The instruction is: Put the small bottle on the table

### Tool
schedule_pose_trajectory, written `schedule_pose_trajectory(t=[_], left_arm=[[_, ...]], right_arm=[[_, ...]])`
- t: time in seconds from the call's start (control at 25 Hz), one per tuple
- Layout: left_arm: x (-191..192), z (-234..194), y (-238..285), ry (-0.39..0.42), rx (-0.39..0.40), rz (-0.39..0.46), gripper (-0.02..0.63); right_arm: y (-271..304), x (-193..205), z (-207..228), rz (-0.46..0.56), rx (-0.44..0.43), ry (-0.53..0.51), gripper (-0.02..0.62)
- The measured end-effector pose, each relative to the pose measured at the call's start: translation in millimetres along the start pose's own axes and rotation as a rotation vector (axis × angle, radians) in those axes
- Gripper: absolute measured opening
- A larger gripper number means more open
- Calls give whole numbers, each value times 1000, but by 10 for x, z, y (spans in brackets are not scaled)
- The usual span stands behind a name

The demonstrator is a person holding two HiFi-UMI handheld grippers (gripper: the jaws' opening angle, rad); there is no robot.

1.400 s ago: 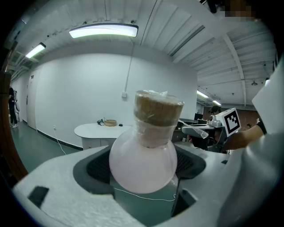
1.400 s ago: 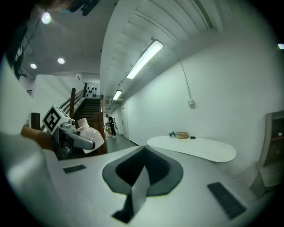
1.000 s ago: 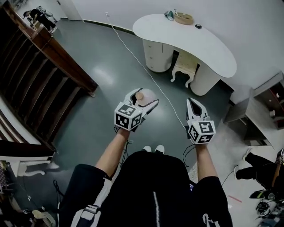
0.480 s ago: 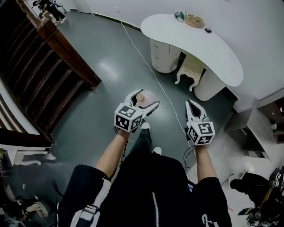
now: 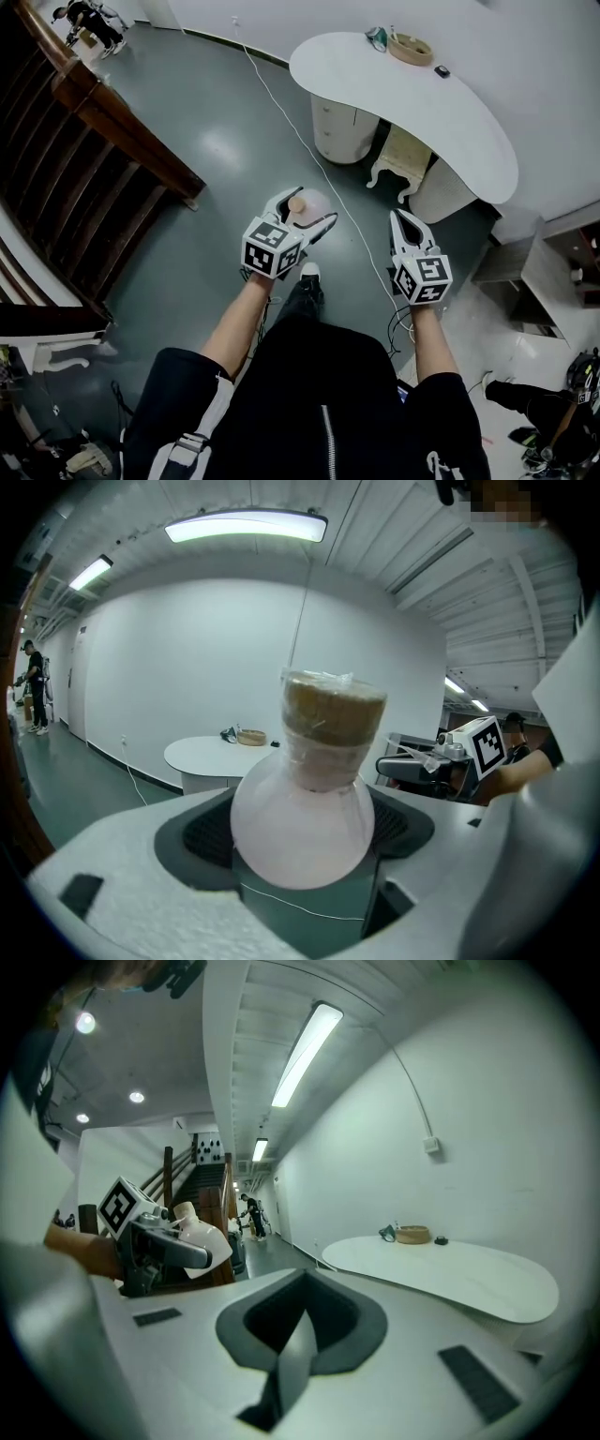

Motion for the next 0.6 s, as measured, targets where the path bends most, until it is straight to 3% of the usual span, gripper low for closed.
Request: schedule_pose_trajectory(t=[0.24, 0.6], left_arm=[[-348, -633, 434, 47, 30, -24, 400], [-749, -1478, 871, 51, 57, -30, 400]], right_arm=[[814, -230, 221, -1, 21, 8, 2], [1732, -424, 395, -3, 45, 13, 2]])
Point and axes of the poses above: the fingertips, and each gripper's own axes: y forward along the fingers, z to its right, x out of its underside, the point moved 2 cm from there along -y, backward along the fingers, and after that the axes turned 6 degrees about -y, right-handed, at the moved point
